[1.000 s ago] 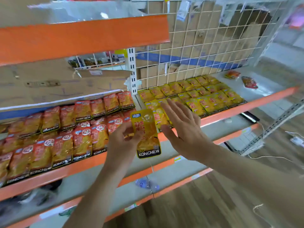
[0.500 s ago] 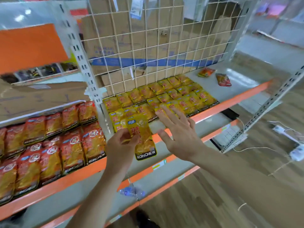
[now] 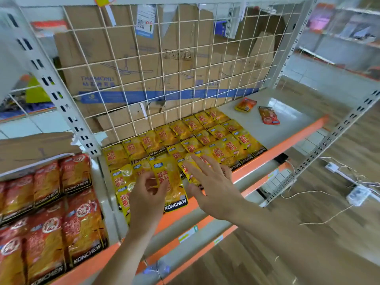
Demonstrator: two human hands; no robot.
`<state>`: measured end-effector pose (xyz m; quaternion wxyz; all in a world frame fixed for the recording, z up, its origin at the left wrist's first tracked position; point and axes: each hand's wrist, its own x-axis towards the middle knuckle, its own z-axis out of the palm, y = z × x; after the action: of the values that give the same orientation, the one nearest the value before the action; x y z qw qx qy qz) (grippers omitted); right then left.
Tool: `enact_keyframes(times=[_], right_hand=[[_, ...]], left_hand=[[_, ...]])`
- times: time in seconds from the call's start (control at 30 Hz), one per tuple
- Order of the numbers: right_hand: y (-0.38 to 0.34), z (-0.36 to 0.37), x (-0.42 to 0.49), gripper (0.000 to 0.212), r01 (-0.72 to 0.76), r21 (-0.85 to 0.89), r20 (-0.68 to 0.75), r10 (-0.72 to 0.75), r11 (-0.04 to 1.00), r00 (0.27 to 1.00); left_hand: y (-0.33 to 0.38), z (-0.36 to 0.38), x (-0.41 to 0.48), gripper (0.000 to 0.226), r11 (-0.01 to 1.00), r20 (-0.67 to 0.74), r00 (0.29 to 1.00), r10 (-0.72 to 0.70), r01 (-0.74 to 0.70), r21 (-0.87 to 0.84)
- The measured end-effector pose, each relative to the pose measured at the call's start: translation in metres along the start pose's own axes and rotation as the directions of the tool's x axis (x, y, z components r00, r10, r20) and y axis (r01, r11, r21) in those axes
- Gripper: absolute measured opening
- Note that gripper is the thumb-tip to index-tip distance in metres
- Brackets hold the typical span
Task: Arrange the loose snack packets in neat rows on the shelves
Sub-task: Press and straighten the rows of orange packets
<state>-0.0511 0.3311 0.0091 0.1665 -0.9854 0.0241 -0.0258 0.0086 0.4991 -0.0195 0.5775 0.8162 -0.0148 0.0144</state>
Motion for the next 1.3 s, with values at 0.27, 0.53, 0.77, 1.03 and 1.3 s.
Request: enact_keyframes(times=[0.27, 0.53, 0.77, 1.03, 1.3], right_hand=[[0.02, 0.012, 0.027, 0.062, 0.068, -0.003, 0.059, -0.067, 0.998, 0.996], [0.05, 0.006, 0.063, 0.059, 0.036, 0.042, 0.046, -0.038, 0.998, 0.998], [0.069, 0.022, 0.087, 0.069, 0.248, -0.015, 0.107, -0.245, 0.969, 0.963], [0.088, 0.043, 0.098, 0.065, 0.349, -0.044, 0.104, -0.344, 0.936, 0.933], [0.089, 0.042, 0.1, 0.062, 0.408, -0.037, 0.138, -0.4, 0.912, 0.906]], left_hand=[[-0.008, 0.018, 0.007, 0.027, 0.995, 0.024, 1.0, 0.003, -0.005, 0.095], [-0.029, 0.028, 0.013, 0.032, 0.86, -0.021, 0.991, 0.136, -0.107, 0.5], [-0.028, 0.044, 0.008, 0.054, 0.67, -0.168, 0.972, 0.164, 0.016, 0.742], [-0.027, 0.047, 0.01, 0.055, 0.539, 0.085, 0.973, 0.213, -0.19, 0.82], [-0.034, 0.05, 0.011, 0.056, 0.524, 0.088, 0.973, 0.215, -0.191, 0.83]])
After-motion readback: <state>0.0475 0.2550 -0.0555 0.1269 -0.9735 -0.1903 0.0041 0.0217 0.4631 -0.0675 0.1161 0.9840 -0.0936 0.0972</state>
